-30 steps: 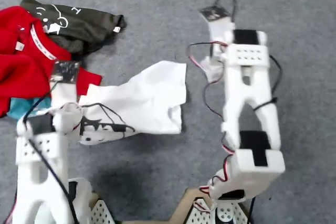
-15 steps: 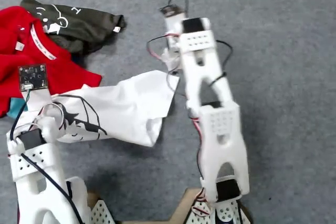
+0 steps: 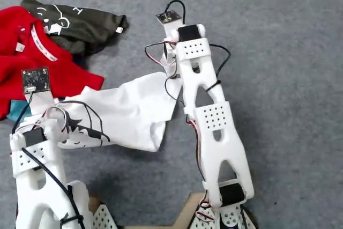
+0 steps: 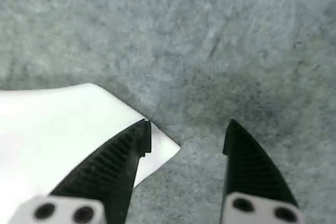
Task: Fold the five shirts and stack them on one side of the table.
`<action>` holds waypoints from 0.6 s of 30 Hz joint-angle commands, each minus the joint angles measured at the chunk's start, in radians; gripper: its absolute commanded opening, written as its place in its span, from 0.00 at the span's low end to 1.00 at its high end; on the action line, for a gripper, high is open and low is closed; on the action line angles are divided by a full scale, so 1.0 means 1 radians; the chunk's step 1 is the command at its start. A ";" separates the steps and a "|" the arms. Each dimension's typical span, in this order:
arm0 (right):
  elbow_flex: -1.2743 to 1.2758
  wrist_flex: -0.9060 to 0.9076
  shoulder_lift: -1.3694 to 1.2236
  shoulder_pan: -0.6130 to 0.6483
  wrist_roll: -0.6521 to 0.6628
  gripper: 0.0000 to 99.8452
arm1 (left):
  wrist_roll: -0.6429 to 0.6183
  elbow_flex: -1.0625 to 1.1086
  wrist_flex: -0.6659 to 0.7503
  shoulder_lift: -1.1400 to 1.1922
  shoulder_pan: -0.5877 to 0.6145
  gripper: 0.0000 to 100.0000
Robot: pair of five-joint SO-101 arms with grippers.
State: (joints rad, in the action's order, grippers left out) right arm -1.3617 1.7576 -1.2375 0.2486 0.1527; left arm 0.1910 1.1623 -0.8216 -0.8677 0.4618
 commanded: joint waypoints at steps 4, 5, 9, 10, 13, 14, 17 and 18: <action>0.002 0.011 0.019 0.002 0.057 0.24 | -0.015 -0.008 0.017 0.003 0.002 0.03; 0.004 0.011 0.027 0.002 0.087 0.24 | -0.015 -0.008 0.017 0.003 0.001 0.03; 0.031 0.011 0.094 -0.003 0.250 0.24 | -0.041 -0.002 0.008 0.003 -0.045 0.03; 0.051 0.011 0.119 -0.003 0.295 0.24 | -0.061 0.004 0.012 0.003 -0.061 0.03; 0.142 0.011 0.194 0.000 0.414 0.24 | -0.100 0.008 0.018 0.002 -0.085 0.03; 0.177 0.009 0.217 0.002 0.439 0.24 | -0.107 0.008 0.018 0.002 -0.087 0.03; 0.268 0.009 0.272 0.000 0.505 0.24 | -0.120 0.019 0.043 0.002 -0.079 0.03; 0.283 0.009 0.283 -0.003 0.529 0.24 | -0.118 0.025 0.052 0.002 -0.079 0.03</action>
State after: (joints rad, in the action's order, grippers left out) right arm -1.1193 1.7576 -1.0533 0.2486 0.6206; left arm 0.0867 1.1822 -0.7986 -0.8661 0.3882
